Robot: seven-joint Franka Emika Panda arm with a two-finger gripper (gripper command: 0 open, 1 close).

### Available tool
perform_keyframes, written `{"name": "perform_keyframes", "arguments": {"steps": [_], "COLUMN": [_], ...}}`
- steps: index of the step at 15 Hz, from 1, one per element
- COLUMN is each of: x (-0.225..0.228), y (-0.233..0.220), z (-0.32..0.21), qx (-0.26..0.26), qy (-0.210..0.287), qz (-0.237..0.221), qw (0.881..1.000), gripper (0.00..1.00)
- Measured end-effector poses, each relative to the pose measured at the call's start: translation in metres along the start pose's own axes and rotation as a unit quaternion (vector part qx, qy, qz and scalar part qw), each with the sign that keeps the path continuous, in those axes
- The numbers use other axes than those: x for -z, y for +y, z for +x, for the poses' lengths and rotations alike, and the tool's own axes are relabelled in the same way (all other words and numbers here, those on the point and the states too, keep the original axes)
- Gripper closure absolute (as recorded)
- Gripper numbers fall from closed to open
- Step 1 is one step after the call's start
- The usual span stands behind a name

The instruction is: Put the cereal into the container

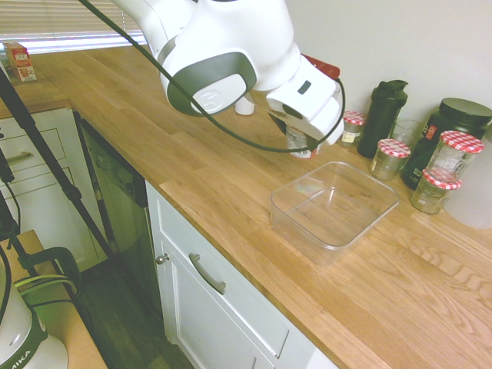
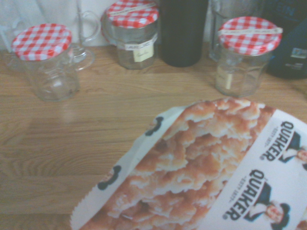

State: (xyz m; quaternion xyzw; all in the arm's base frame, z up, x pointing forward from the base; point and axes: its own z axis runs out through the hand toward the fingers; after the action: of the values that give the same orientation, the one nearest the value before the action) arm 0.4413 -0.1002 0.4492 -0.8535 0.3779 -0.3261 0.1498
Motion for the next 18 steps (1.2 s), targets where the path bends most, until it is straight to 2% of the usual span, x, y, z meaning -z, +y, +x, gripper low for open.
{"name": "perform_keyframes", "arguments": {"steps": [7, 13, 18], "x": [-0.003, -0.048, -0.068], "y": [0.077, 0.093, 0.098], "z": [0.026, 0.012, 0.004], "qx": [-0.028, -0.028, -0.034], "qy": [0.01, -0.006, -0.021], "qz": [-0.036, -0.065, -0.081], "qw": [0.999, 0.998, 0.996], "gripper": [1.0, 1.0, 1.0]}}
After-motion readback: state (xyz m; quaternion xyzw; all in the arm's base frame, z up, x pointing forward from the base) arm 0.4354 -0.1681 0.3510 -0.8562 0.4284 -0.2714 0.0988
